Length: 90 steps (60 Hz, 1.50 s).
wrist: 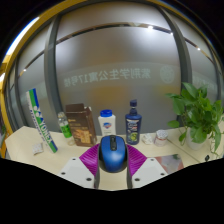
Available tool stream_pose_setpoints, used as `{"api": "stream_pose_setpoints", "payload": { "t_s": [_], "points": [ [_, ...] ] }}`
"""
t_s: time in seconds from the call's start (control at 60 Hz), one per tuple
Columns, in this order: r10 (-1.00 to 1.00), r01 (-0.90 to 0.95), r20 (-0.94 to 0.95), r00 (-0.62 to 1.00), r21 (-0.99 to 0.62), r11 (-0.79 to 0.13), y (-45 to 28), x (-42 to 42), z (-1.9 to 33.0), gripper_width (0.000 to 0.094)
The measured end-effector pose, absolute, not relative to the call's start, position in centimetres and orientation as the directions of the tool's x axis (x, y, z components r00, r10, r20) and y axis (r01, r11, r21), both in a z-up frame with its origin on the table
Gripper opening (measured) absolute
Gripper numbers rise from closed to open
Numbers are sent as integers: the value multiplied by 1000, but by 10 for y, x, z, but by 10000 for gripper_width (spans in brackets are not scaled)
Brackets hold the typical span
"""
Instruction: Arrange mouse
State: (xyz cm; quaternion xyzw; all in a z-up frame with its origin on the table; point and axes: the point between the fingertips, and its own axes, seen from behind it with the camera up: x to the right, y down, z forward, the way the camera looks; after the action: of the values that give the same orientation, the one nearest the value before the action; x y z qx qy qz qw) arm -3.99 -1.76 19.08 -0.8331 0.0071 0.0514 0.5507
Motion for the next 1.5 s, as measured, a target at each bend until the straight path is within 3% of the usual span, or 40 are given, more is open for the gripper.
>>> {"api": "stream_pose_setpoints", "payload": {
  "t_s": [0.133, 0.233, 0.317, 0.433, 0.533, 0.617, 0.667, 0.733, 1.0, 1.25, 1.5],
  "points": [
    [-89, -81, -40, 995, -845, -528, -1, 90, 103, 366],
    [-115, -74, -3, 993, -779, -622, -9, 136, 36, 365],
    [-116, -72, 7, 993, -746, -662, -11, 153, 9, 370],
    [-103, -74, -4, 995, -719, -691, -16, 152, -10, 467],
    [-106, -64, 14, 994, -716, -695, -21, 155, -6, 586],
    [-102, -59, 16, 995, -726, -685, -29, 151, 11, 869],
    [-104, -52, 25, 994, -740, -671, -35, 149, 26, 829],
    [-110, -41, 41, 993, -758, -651, -50, 145, 50, 863],
    [-133, -10, 87, 987, -801, -599, -156, 115, 142, 854],
    [-130, 12, 110, 985, -806, -592, -246, 92, 171, 852],
    [-140, 13, 113, 984, -819, -573, -271, 87, 185, 850]
  ]
}}
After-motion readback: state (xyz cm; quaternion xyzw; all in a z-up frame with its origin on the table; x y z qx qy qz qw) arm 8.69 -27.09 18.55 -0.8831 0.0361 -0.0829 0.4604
